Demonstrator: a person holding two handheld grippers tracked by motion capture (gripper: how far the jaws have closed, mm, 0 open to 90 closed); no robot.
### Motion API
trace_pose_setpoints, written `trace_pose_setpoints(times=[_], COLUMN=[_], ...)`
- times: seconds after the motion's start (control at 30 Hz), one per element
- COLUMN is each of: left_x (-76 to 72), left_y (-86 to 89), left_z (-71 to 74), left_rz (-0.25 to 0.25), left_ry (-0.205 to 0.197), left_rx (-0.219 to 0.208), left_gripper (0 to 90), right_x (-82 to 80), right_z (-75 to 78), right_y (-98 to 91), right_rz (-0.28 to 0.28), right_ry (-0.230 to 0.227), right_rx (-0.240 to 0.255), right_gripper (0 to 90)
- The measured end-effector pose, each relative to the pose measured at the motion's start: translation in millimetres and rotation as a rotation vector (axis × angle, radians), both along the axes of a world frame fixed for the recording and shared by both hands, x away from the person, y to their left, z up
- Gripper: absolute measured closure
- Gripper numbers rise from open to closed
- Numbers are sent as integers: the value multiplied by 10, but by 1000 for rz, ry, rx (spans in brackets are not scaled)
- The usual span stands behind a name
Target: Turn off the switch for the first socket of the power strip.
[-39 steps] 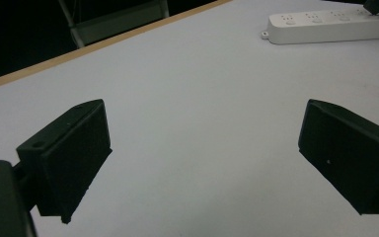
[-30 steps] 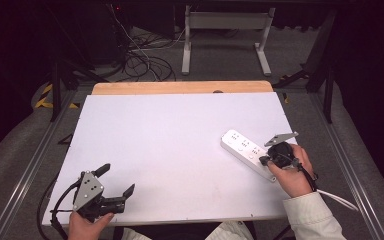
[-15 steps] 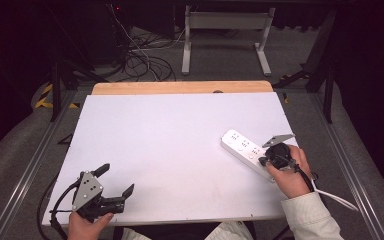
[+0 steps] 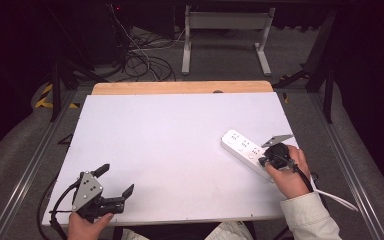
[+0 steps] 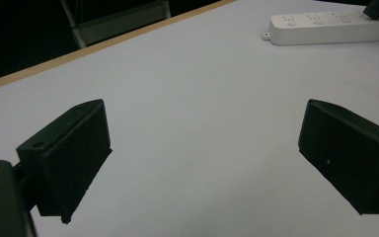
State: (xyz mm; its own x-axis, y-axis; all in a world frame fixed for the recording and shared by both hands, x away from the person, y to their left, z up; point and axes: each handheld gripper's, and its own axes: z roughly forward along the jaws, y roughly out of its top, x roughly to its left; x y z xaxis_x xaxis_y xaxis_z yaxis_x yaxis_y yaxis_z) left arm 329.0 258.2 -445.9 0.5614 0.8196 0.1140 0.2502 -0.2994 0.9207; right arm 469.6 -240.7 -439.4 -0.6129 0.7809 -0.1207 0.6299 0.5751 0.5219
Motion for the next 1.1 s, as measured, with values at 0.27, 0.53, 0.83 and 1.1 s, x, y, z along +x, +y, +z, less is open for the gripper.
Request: trace_pose_setpoints(times=[0.27, 0.53, 0.83, 1.1], left_x=[-4, 15, 1, 8], left_y=[-1, 14, 3, 12], left_z=[2, 2, 5, 4], left_rz=[0, 2, 2, 4], left_ry=[-1, 0, -4, -4], left_rx=[1, -7, 5, 4], left_gripper=[60, 60, 60, 61], right_x=[2, -70, -142, -146], right_z=[-7, 88, 224, 240], right_y=[6, -35, -16, 16], right_rz=[0, 27, 39, 54], right_ry=[6, -71, -115, -106], right_rx=[-4, 86, 110, 101], right_gripper=[900, 900, 900, 900])
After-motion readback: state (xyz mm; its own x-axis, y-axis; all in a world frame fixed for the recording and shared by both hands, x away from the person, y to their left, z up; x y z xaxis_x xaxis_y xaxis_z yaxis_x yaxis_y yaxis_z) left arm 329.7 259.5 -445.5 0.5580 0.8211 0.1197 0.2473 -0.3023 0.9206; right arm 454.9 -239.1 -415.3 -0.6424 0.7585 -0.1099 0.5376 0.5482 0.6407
